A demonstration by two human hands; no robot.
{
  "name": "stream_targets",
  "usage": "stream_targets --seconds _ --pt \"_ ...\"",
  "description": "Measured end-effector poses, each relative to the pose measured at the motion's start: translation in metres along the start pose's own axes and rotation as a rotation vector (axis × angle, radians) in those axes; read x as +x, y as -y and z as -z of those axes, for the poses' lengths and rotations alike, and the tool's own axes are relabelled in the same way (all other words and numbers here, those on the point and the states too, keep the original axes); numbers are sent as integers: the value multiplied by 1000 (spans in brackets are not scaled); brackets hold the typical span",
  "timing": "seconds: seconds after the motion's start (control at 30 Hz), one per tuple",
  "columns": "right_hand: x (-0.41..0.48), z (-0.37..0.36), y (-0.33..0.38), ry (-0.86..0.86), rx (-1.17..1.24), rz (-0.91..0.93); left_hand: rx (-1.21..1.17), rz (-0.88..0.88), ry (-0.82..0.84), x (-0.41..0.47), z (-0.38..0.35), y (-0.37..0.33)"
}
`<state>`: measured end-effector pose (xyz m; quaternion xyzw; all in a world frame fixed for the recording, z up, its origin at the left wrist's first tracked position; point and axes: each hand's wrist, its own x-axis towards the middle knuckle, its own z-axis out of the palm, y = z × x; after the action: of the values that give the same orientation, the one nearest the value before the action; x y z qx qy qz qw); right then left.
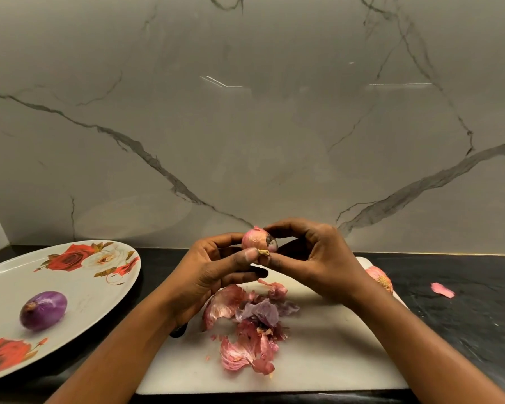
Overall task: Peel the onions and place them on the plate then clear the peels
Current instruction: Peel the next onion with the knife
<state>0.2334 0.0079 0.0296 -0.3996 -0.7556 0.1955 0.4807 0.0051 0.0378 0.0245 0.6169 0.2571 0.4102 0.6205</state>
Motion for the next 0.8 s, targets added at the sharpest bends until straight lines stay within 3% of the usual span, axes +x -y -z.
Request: stream_targets --seconds 0.3,0.67,0.8 --pt "-1 -3 -3 59 -164 123 -13 -34 16 2 1 4" --pt "0 -2 -5 17 -28 73 20 -54 102 1 9 5" --pt "-2 -2 -4 48 -129 125 97 -59 128 -1 7 7"
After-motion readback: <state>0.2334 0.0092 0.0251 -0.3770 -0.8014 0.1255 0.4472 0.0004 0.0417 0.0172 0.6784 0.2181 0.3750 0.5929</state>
